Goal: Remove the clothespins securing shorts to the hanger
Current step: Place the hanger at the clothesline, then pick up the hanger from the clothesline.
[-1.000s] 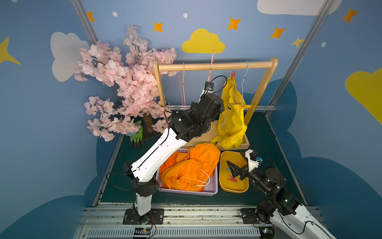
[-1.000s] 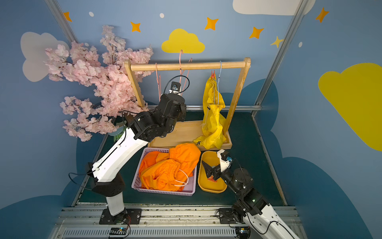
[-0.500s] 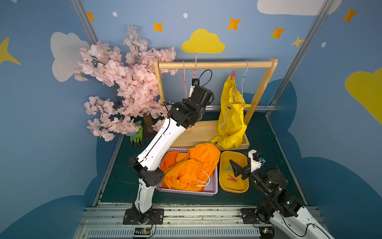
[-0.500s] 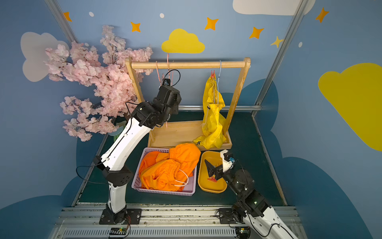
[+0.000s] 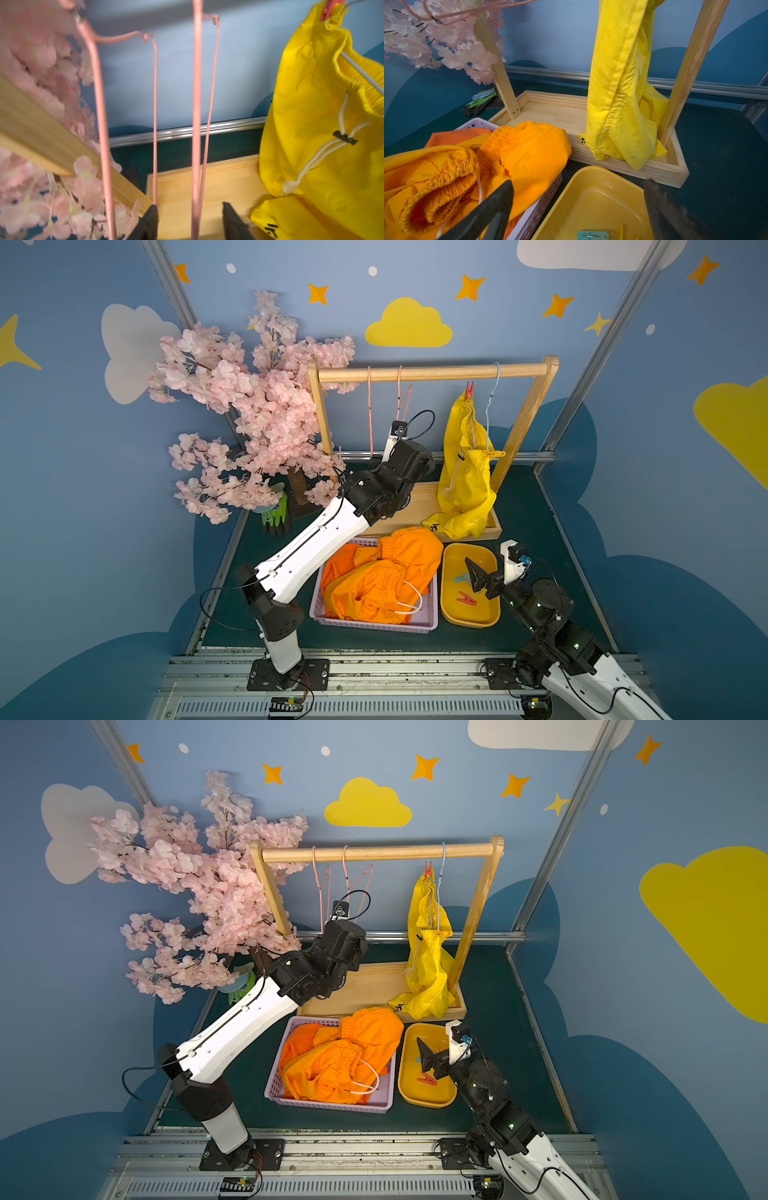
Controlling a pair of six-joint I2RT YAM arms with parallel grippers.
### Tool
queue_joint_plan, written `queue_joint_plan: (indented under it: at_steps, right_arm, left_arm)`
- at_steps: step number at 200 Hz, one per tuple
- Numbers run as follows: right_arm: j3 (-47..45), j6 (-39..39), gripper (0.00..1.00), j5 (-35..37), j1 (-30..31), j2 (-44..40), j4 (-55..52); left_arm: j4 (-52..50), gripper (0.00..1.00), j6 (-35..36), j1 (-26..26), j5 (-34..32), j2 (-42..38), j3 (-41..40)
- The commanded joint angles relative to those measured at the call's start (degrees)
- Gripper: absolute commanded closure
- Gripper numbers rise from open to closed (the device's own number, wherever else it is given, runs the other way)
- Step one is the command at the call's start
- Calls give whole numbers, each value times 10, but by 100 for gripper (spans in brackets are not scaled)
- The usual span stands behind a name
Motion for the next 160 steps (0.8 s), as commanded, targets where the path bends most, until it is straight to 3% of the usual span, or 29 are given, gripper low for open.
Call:
queue_joint_plan:
  at_steps: [1, 21, 60, 88, 124, 160]
  right_arm:
    - [-5, 11, 3, 44, -7, -14, -8]
    - [-12, 14, 3, 80, -10, -55, -4]
    - [22, 6, 3, 106, -16, -98, -23]
    - [67, 3, 3, 102, -21, -41, -50]
    - [116, 44, 3, 29, -47, 63, -52]
    - [140, 87, 3, -92, -139, 117, -18]
  left_arm:
    - [135, 15, 66, -6, 45, -62, -92]
    - [231, 2, 127, -14, 117, -132, -193]
    - [363, 0, 203, -30, 143, -251, -335]
    - [446, 0, 235, -35, 260, -341, -438]
    - [480, 0, 228, -41, 429, -390, -492]
    - [478, 0, 206, -54, 461, -380, -489]
